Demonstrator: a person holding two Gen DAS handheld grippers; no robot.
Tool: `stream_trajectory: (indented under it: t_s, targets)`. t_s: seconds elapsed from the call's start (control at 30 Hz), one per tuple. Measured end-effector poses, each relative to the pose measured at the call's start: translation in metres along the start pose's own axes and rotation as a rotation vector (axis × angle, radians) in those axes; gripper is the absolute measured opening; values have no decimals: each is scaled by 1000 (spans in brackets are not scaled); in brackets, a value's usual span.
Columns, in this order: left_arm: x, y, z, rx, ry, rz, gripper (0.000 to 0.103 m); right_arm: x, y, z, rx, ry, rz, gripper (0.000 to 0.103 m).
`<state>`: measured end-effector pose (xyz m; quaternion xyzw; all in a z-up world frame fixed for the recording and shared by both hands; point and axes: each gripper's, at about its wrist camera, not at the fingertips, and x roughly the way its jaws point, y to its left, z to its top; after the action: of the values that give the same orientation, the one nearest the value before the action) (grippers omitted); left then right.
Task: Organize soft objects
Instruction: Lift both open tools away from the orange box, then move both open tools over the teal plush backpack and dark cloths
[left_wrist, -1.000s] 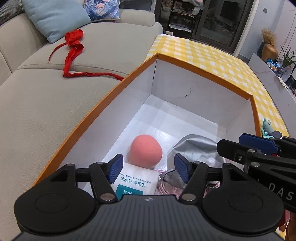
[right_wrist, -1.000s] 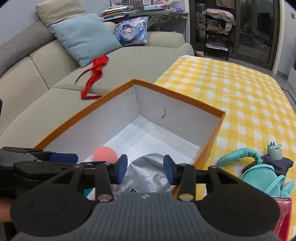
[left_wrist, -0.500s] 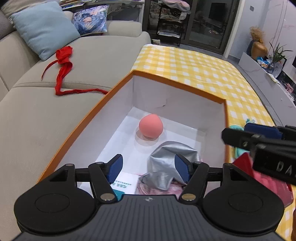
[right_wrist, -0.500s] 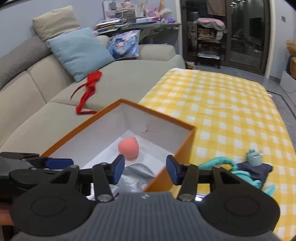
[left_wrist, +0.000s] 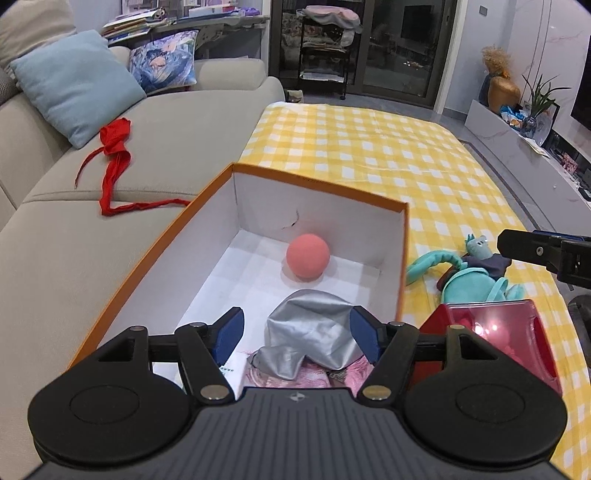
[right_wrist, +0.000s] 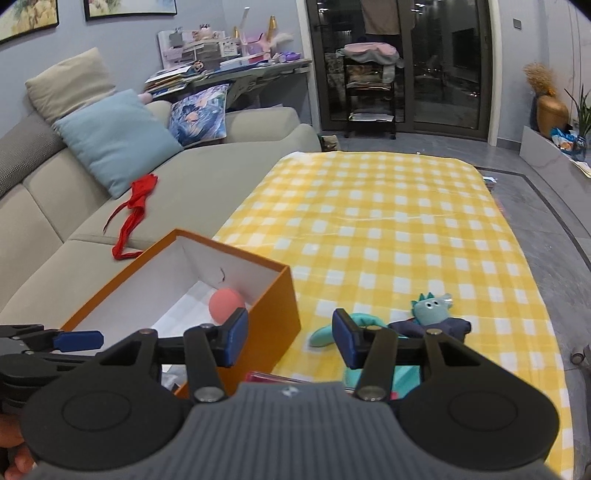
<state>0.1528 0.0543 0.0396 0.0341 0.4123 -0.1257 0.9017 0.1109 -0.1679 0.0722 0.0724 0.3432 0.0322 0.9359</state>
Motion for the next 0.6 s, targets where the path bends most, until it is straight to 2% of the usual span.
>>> stream_trajectory:
  t_s: [0.37, 0.6]
  targets:
    - [-4, -22, 0, 58, -4, 19, 80, -18, -25, 1, 36, -22, -15, 50]
    - [-8, -29, 0, 56, -22, 14, 80, -27, -40, -1, 55, -32, -39, 51]
